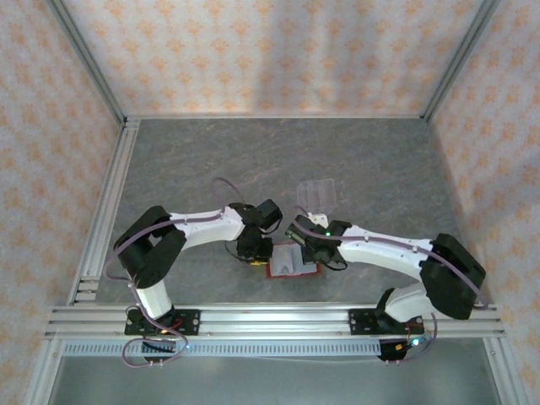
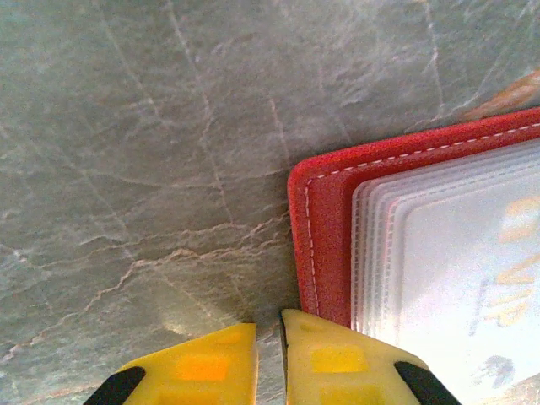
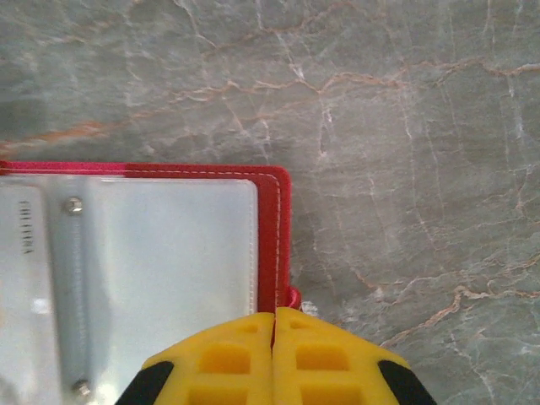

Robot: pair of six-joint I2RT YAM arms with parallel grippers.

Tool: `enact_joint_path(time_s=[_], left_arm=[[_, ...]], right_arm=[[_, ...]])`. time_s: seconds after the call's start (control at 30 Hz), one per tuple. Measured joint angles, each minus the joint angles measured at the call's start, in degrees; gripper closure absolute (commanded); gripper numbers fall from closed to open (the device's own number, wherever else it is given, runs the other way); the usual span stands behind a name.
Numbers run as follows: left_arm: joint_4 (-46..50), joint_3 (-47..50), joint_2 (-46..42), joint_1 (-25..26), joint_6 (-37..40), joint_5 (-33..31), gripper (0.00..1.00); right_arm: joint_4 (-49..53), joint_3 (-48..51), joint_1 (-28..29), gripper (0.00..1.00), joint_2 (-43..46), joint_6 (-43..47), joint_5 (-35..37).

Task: Put the credit cards into the card holder
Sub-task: Close the card holder at the bottom-center of the table.

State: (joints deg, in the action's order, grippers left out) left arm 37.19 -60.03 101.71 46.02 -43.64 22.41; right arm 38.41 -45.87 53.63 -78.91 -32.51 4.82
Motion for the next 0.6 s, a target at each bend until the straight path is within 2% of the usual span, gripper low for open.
enact_joint_path(time_s=[0.27, 0.6], left_arm=[[2.67, -2.60, 1.95, 0.02, -0.90, 0.20, 0.85], [2.73, -3.52, 2.62, -0.35, -2.86, 1.73, 0.86]], right_arm=[[-7.13, 0.15, -3.06, 1.00, 5.62, -1.16, -9.53], [-23.93, 1.77, -3.43, 1.00, 2.43, -6.10, -24.83]])
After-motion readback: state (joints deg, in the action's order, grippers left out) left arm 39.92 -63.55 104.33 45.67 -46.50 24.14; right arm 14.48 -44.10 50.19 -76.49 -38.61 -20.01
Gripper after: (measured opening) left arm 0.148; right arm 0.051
